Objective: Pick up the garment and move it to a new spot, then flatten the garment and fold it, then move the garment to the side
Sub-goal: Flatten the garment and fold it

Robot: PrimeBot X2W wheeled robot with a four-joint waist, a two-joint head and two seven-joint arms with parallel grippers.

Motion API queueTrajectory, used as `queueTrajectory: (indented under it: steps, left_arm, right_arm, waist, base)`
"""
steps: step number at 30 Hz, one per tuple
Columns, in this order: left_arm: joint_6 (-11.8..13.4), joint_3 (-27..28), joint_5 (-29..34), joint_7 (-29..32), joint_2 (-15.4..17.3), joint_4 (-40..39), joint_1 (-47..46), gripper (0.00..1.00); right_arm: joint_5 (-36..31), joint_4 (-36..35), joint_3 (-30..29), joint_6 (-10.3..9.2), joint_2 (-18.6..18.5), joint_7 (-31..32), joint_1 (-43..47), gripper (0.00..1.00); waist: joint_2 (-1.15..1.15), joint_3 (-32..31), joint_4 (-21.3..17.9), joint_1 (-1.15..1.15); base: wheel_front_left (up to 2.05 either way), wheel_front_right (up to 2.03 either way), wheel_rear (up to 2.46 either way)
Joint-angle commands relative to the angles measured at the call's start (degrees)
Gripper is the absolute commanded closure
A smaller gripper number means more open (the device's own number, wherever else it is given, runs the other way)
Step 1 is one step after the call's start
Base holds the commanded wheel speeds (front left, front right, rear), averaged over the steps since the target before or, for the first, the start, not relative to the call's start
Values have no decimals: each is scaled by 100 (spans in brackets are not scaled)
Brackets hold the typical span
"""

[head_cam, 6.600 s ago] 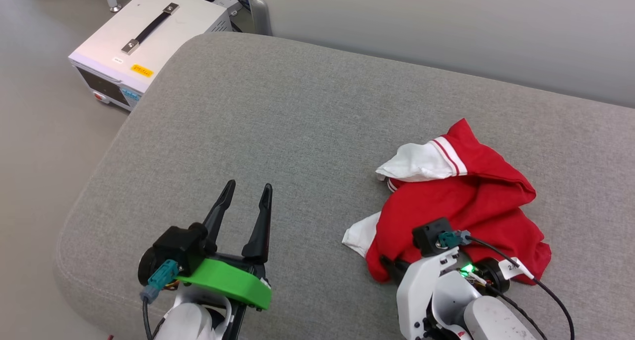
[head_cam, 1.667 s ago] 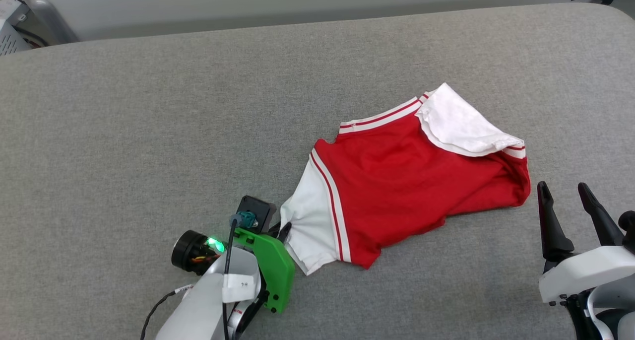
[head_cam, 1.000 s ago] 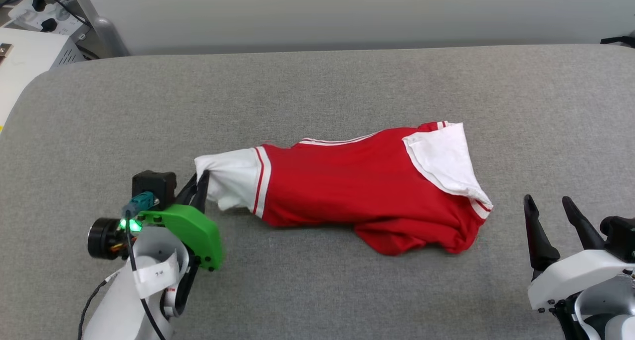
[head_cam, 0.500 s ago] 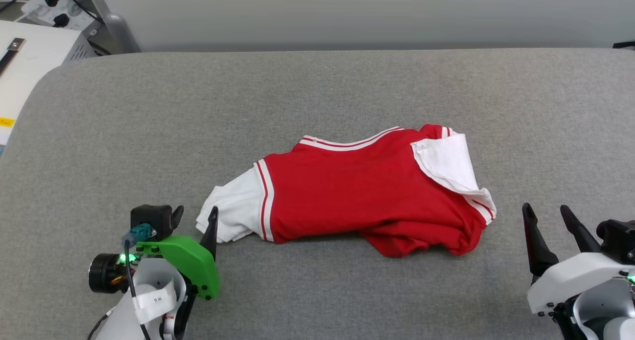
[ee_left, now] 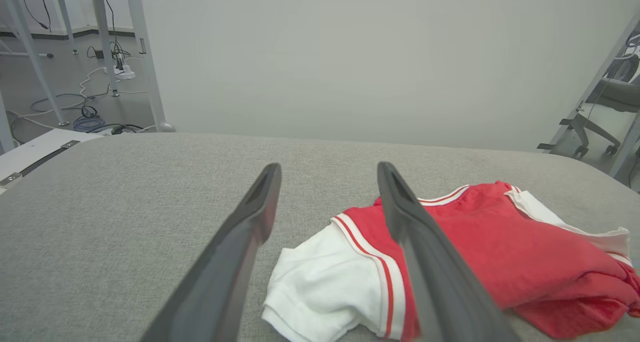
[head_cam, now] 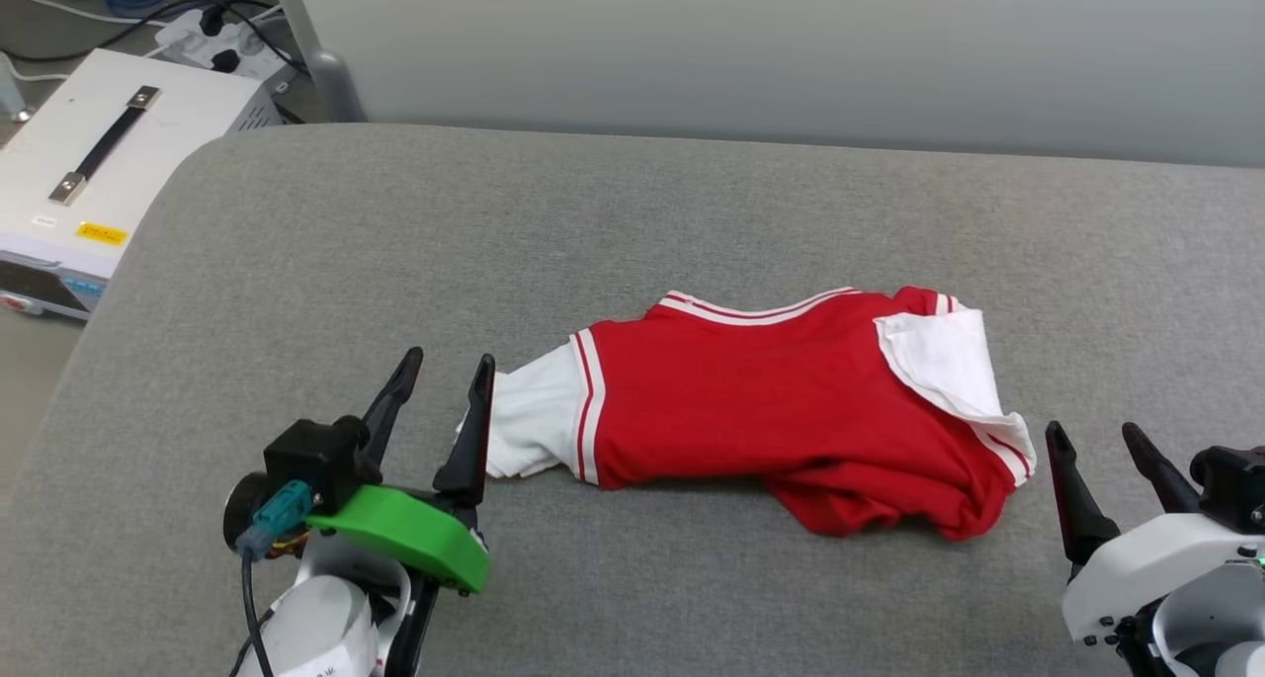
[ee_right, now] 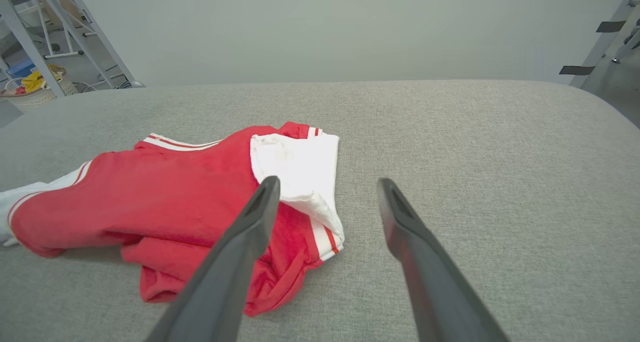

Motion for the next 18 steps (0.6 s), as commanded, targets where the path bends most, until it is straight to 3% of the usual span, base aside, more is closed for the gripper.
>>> queueTrajectory:
  steps: [1, 11, 18]
  left_arm:
    - [-38, -8, 32, -52, -6, -60, 120, 0]
    - [-124, -69, 131, -138, -170, -249, 236, 0]
    - [-179, -65, 185, -147, -200, -237, 125, 0]
  right_arm:
    - [-43, -39, 15, -3, -48, 30, 73, 0]
    - [-236, -18, 370, -3, -717, 559, -173, 0]
    - [-330, 474, 792, -3, -1386, 1292, -563, 0]
  waist:
    - [0, -47, 109, 0]
    - [0, 94, 385, 0]
    - [0, 304, 537, 0]
  base:
    - [0, 0, 0]
    - [0, 0, 0]
    - [0, 0, 0]
